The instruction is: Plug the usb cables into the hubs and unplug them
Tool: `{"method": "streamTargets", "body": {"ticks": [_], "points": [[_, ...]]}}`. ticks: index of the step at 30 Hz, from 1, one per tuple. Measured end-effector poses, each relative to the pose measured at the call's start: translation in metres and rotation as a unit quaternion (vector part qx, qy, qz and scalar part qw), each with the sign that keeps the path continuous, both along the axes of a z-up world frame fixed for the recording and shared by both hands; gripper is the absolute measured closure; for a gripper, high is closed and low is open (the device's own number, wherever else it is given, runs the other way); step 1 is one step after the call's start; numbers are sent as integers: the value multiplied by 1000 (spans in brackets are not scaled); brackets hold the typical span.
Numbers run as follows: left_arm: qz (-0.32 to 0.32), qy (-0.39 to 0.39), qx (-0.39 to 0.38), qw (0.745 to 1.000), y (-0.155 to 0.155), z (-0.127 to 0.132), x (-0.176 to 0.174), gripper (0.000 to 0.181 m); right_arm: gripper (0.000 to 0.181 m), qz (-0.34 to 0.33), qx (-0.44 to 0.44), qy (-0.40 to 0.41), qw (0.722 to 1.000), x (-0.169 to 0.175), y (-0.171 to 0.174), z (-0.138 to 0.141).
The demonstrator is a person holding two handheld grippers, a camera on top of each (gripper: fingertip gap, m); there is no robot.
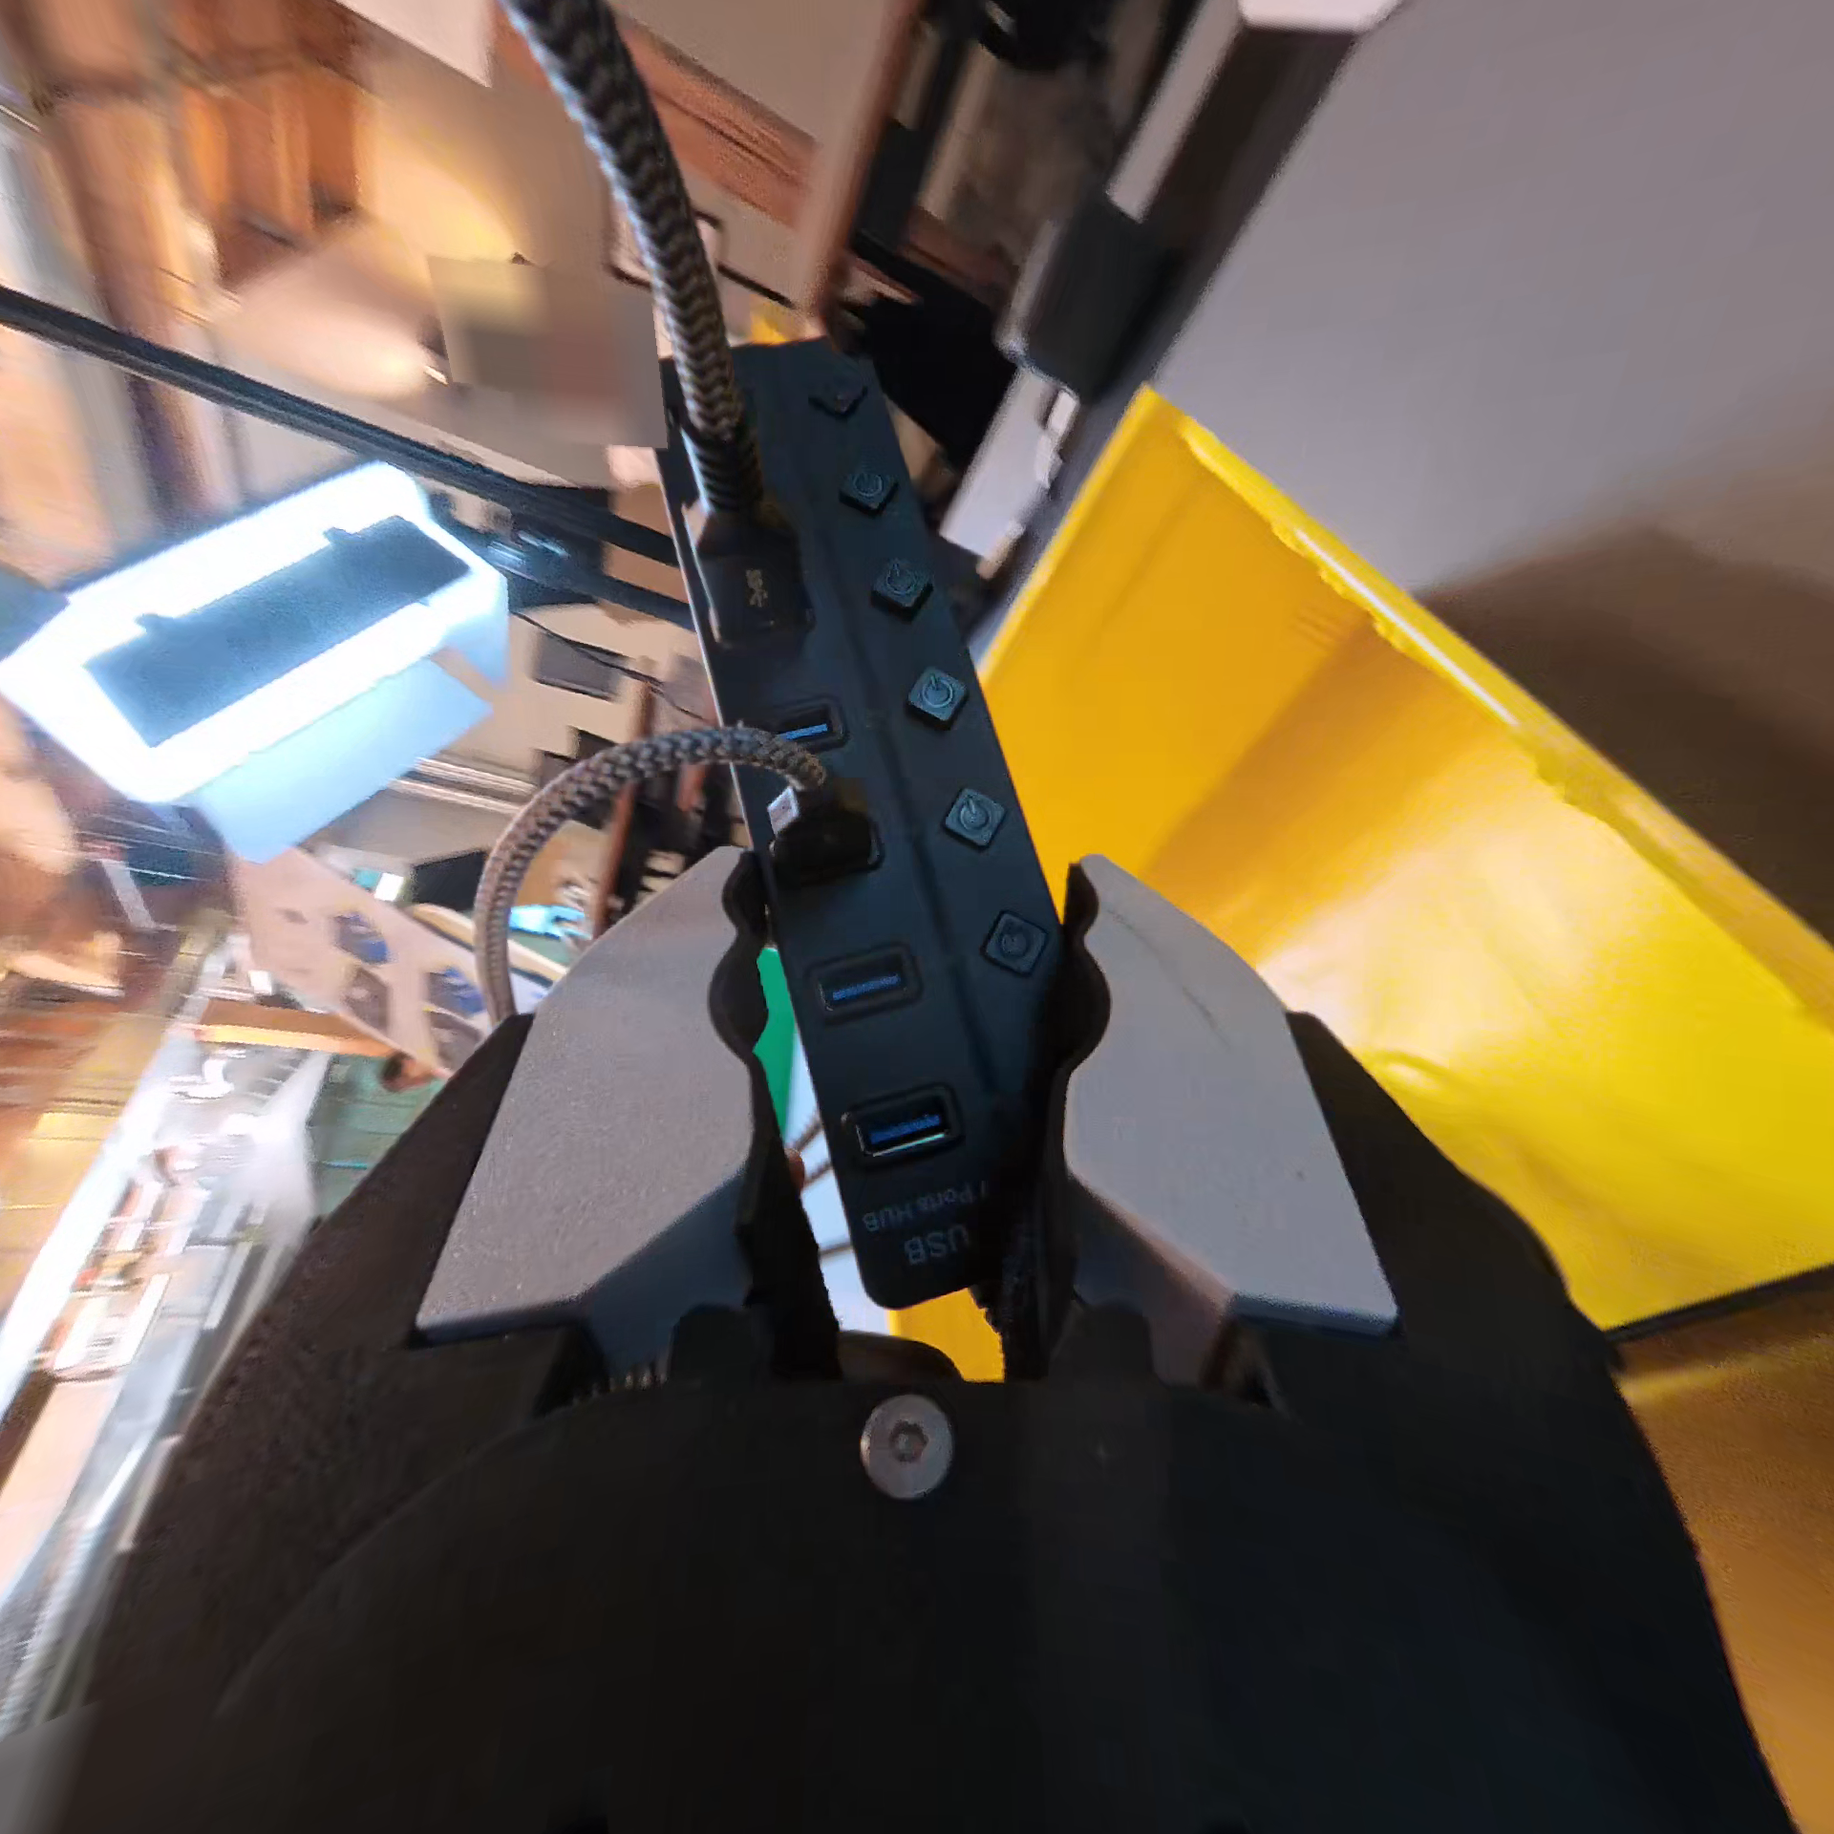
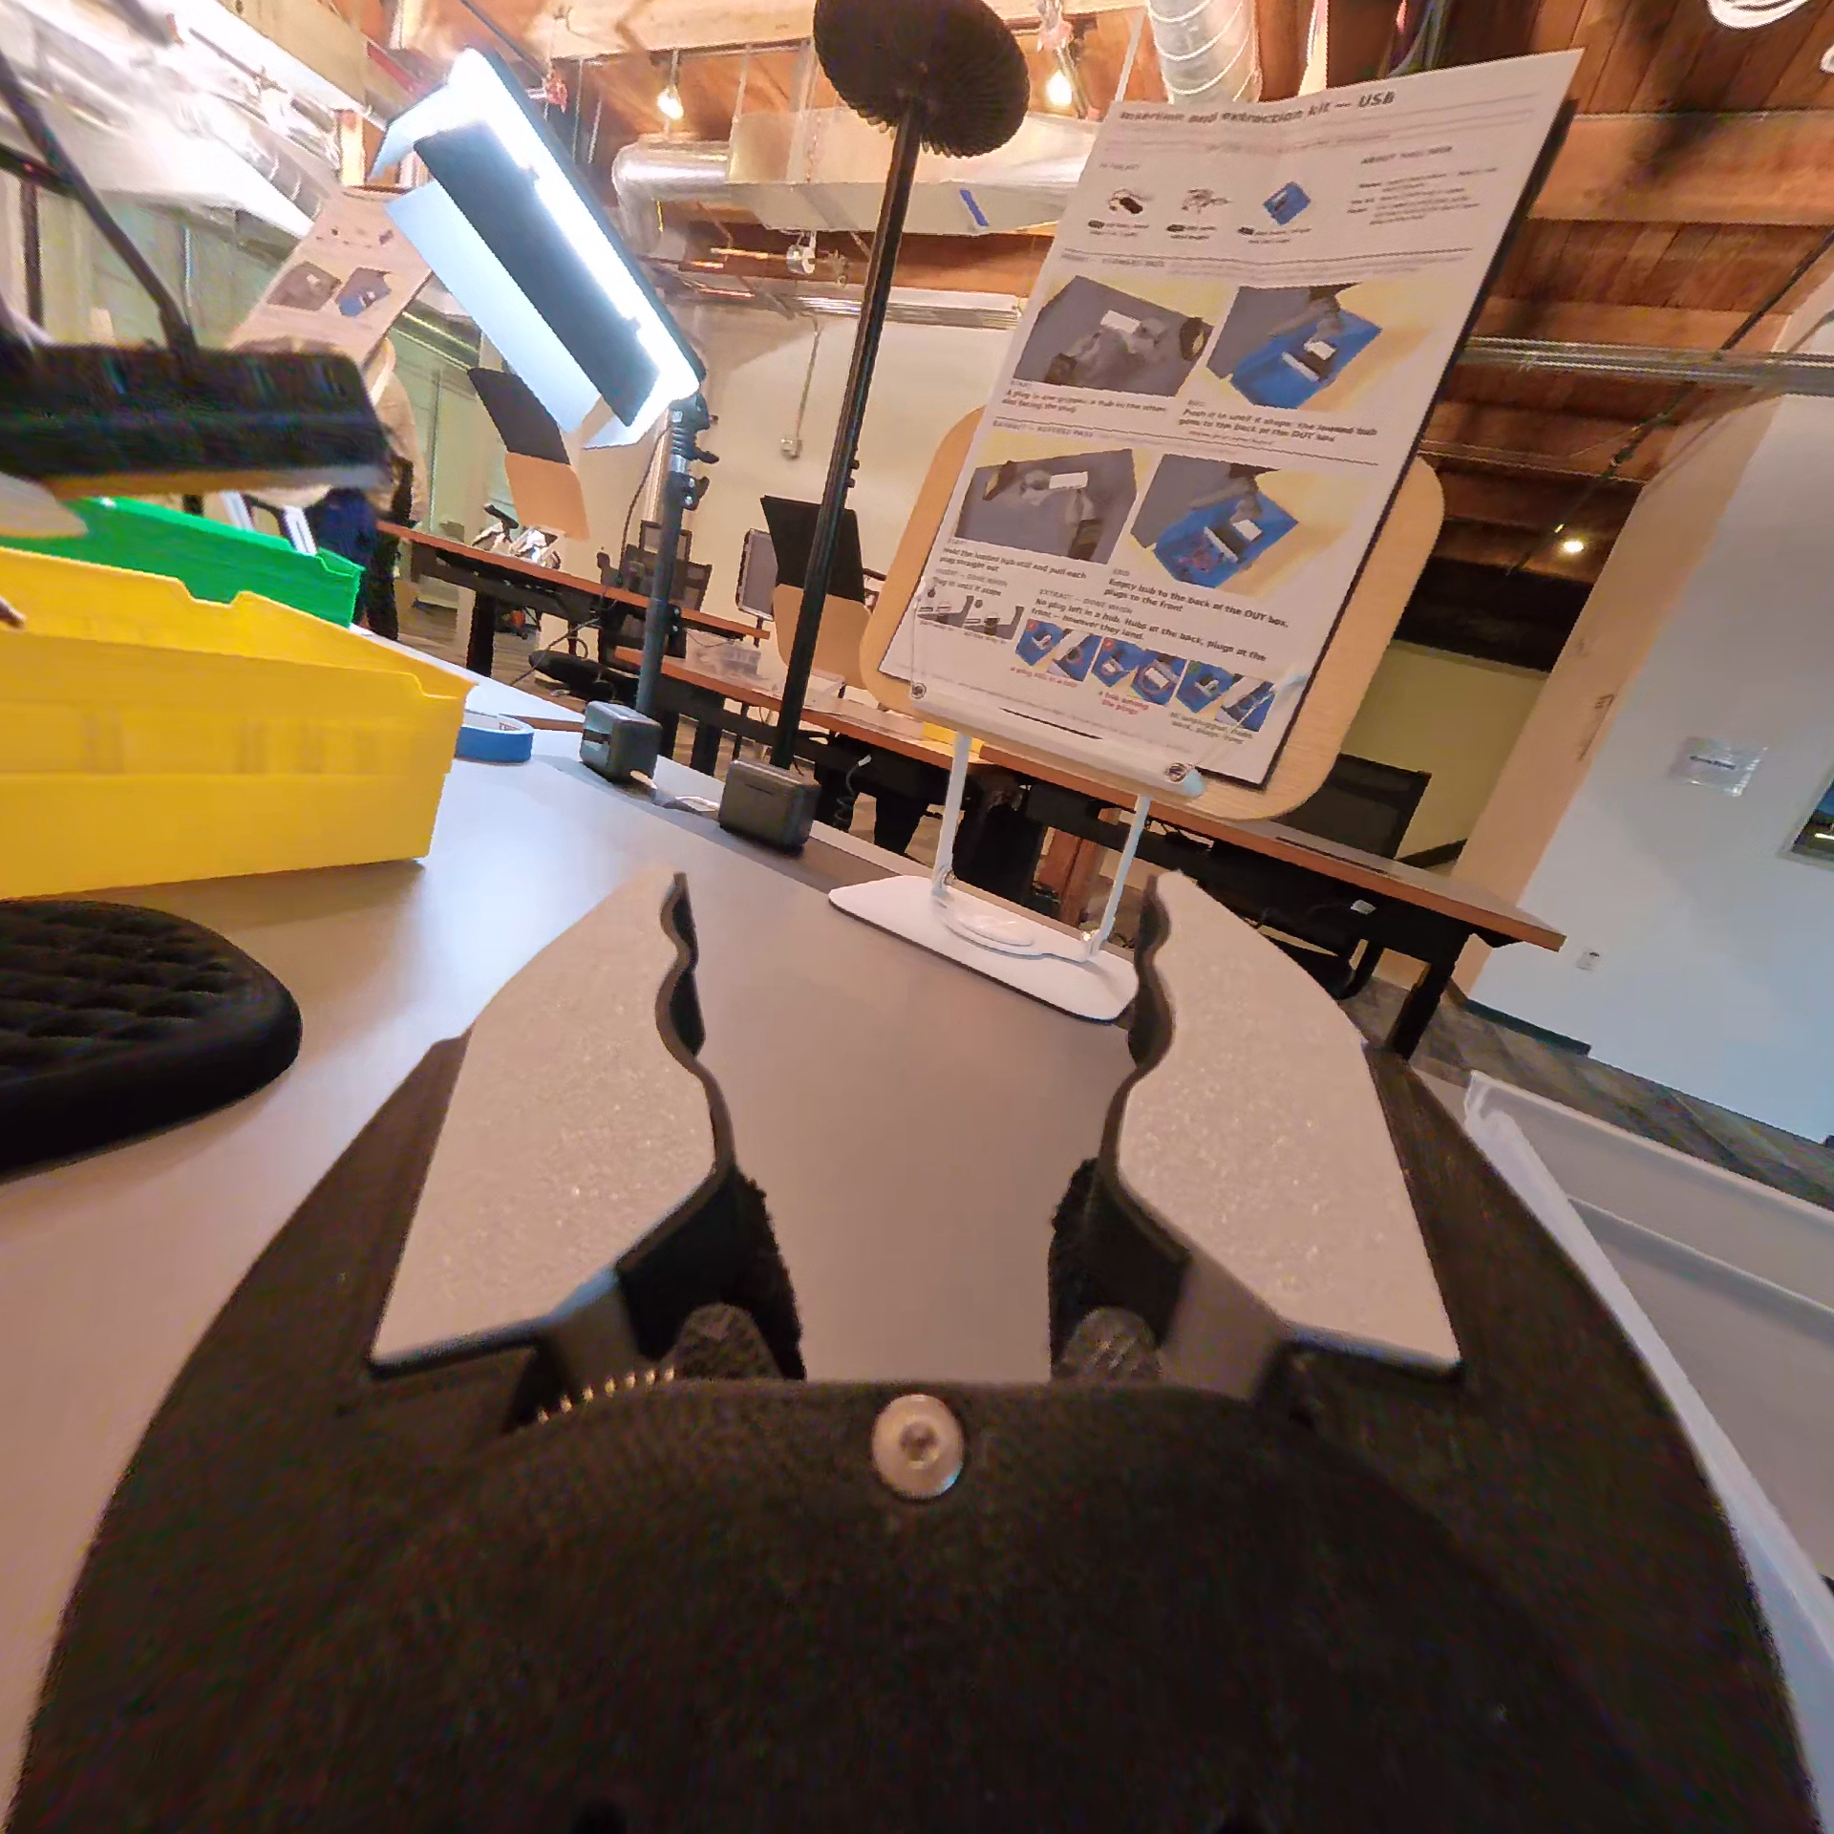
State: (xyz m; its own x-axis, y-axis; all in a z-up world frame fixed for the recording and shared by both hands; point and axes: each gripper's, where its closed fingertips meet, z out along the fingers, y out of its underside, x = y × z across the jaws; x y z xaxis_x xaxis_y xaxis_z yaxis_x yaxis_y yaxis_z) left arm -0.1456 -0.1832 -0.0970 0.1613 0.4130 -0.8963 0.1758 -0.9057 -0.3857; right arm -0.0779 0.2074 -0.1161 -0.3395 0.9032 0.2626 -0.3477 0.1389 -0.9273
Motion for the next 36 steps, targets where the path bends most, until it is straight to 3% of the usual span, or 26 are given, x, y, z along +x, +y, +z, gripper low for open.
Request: {"method": "streamTargets", "body": {"ticks": [6, 11, 19, 24, 31, 36], "points": [[-36, 164, -11, 986, 25, 65, 22, 124, 97, 5, 30, 1, 1000, 0, -8, -3], [-85, 290, -21, 953, 62, 120, 50, 124, 98, 9, 57, 3, 998, 1, -14, -6], [-205, 344, 32, 916, 158, 155, 79, 123, 99, -1, 114, 3, 994, 0, -20, -13], [-265, 319, 91, 905, 205, 126, 80, 124, 107, -22, 153, 28, 988, 3, -22, -11], [-317, 246, 76, 913, 255, 54, 86, 125, 137, -25, 159, 235, 959, 58, -46, 48], [-341, 207, 63, 915, 275, 21, 95, 125, 140, 15, 130, 249, 960, 74, -78, 69]]}}
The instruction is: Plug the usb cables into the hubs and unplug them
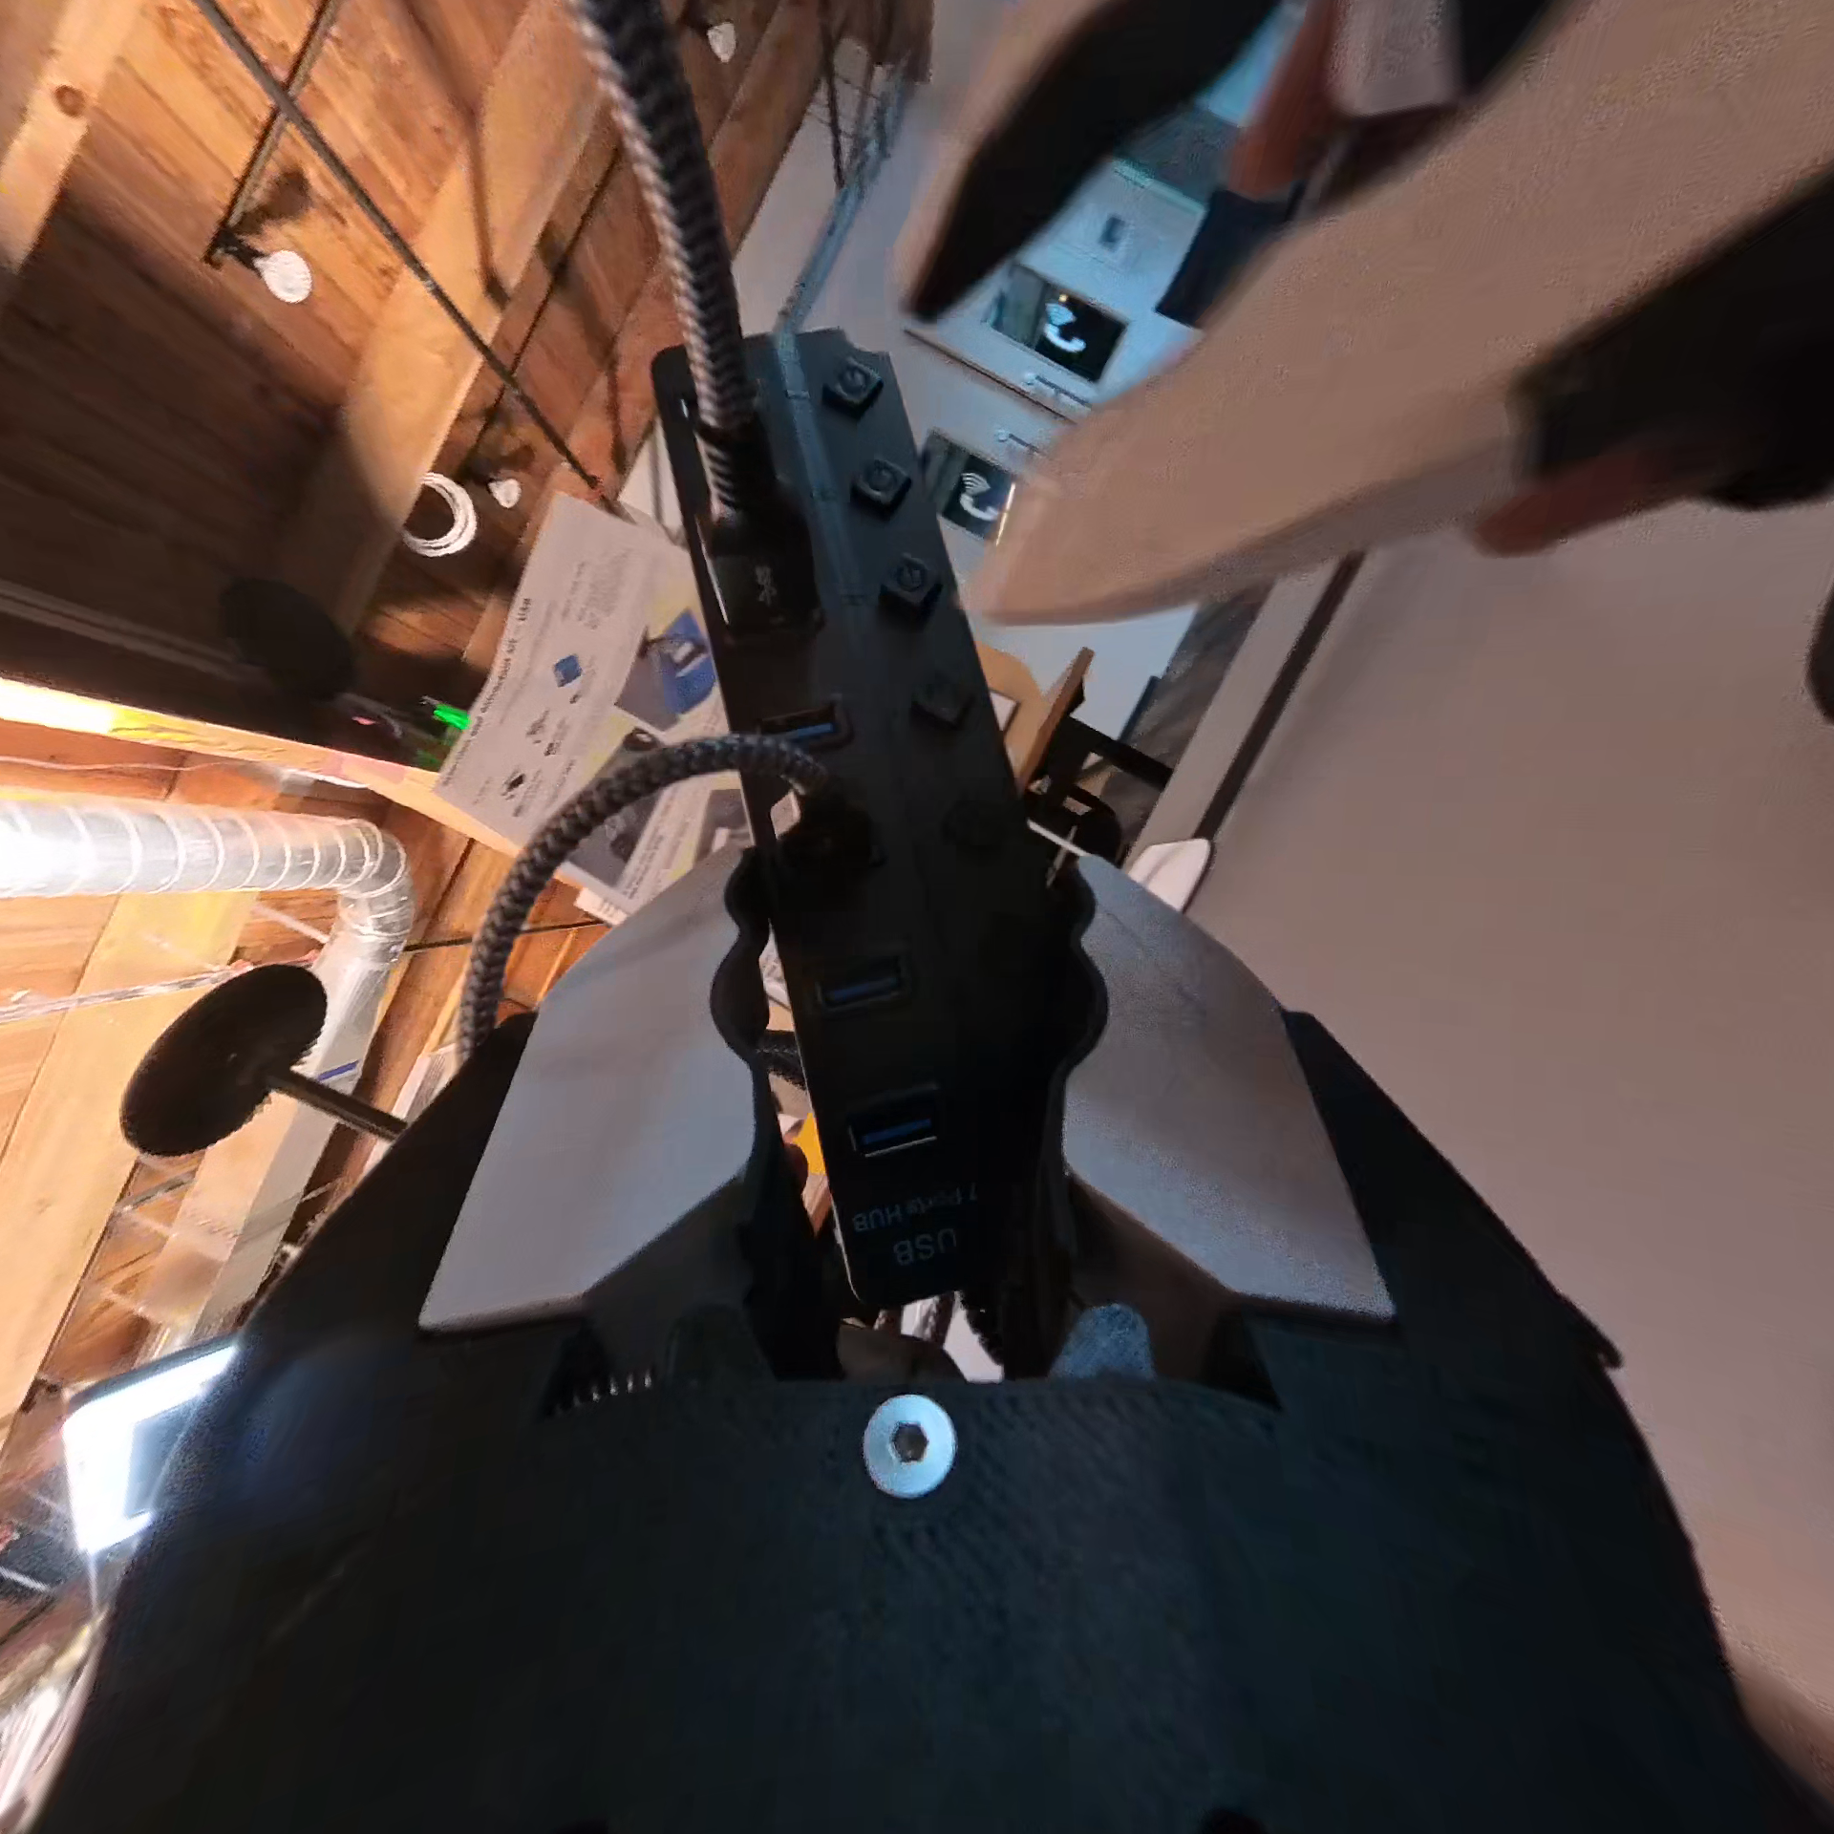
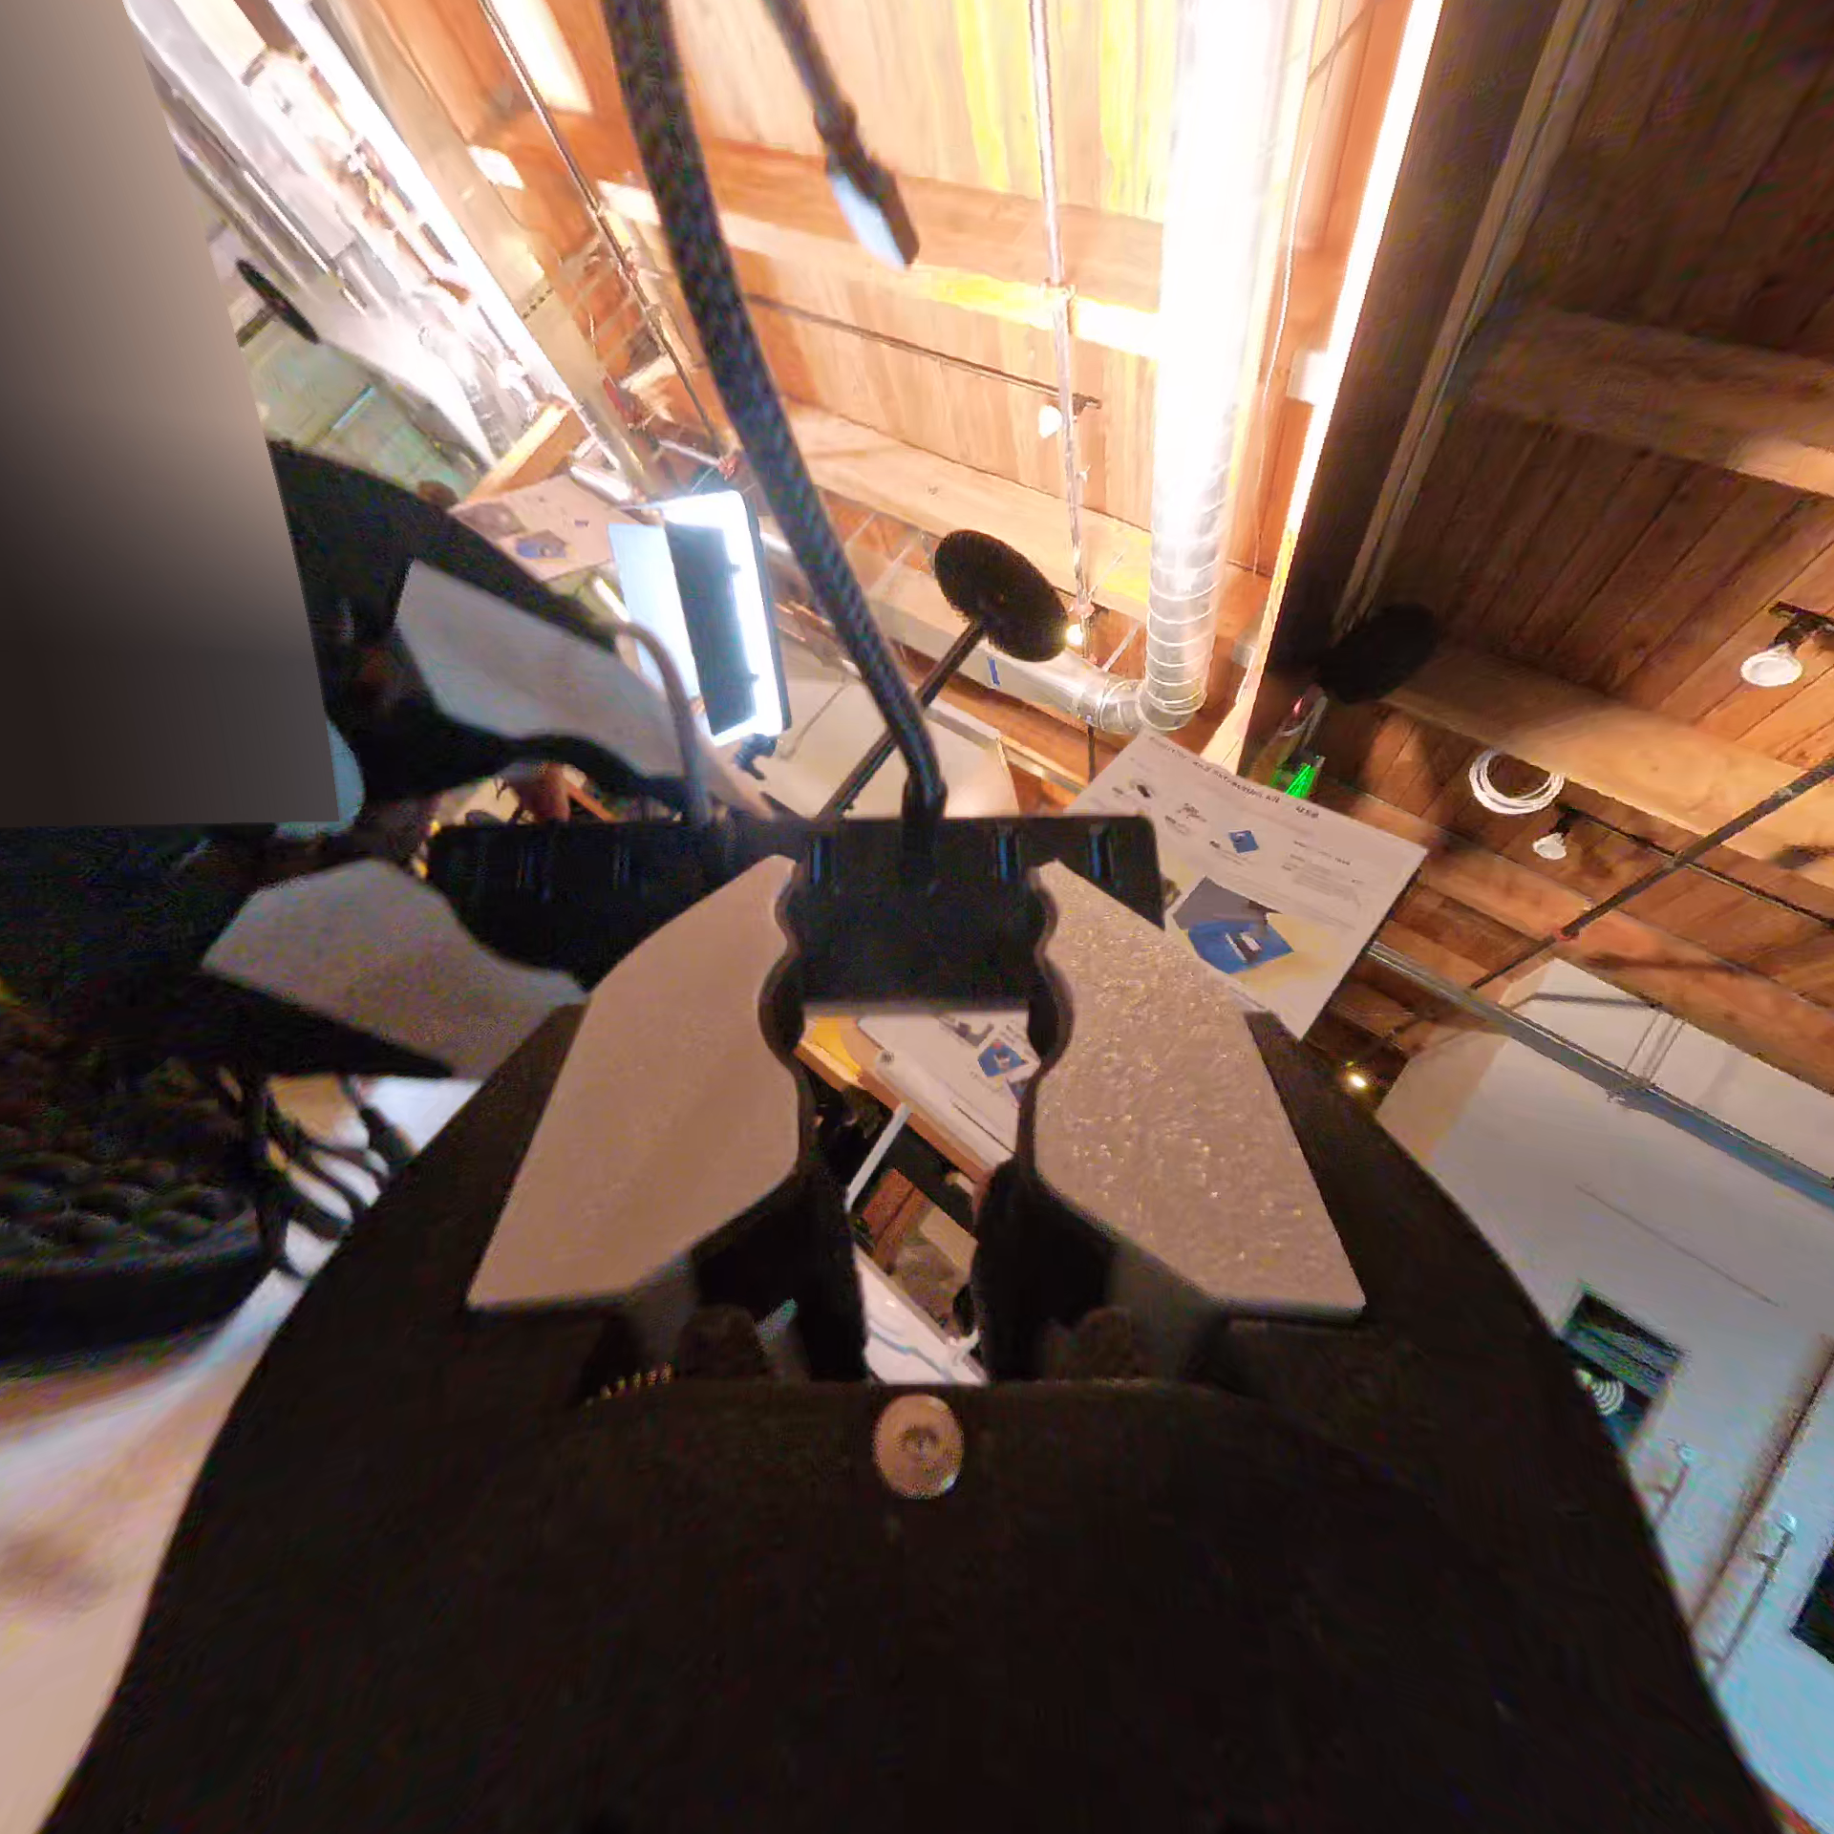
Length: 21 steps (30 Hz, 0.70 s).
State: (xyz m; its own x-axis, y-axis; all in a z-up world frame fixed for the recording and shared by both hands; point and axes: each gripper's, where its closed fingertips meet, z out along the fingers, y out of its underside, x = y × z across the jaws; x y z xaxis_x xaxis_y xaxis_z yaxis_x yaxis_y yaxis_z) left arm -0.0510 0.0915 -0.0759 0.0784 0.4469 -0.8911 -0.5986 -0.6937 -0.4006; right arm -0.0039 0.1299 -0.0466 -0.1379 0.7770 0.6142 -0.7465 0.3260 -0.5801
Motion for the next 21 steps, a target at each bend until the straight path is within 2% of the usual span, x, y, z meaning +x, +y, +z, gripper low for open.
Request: {"method": "streamTargets", "body": {"ticks": [3, 7, 10, 13, 15, 18, 20, 21], "points": [[-12, -14, -8, 1000, 8, -16, 4, 125, 154, -7, -10, -12, 1000, -4, -4, 8], [-24, -29, 0, 999, 18, -28, 13, 125, 173, -28, 20, -56, 998, -19, -6, -2], [-26, -55, 15, 998, 19, -36, 14, 124, 173, -23, 52, -76, 995, -21, -8, -8], [-68, -122, 3, 990, 24, -47, 20, 121, 173, 13, 71, -97, 993, -22, -6, -14], [-129, -189, -19, 973, 24, -55, 32, 117, 173, 43, 58, -109, 991, -23, 0, -15], [-252, -280, -32, 926, 14, -57, 61, 119, 172, 88, 45, -110, 989, -19, 13, -11], [-329, -323, 37, 886, 2, -37, 74, 120, 172, 136, 45, -106, 984, -12, 16, -8], [-380, -348, 81, 853, -4, -25, 81, 120, 172, 160, 40, -98, 981, -7, 18, -5]]}}
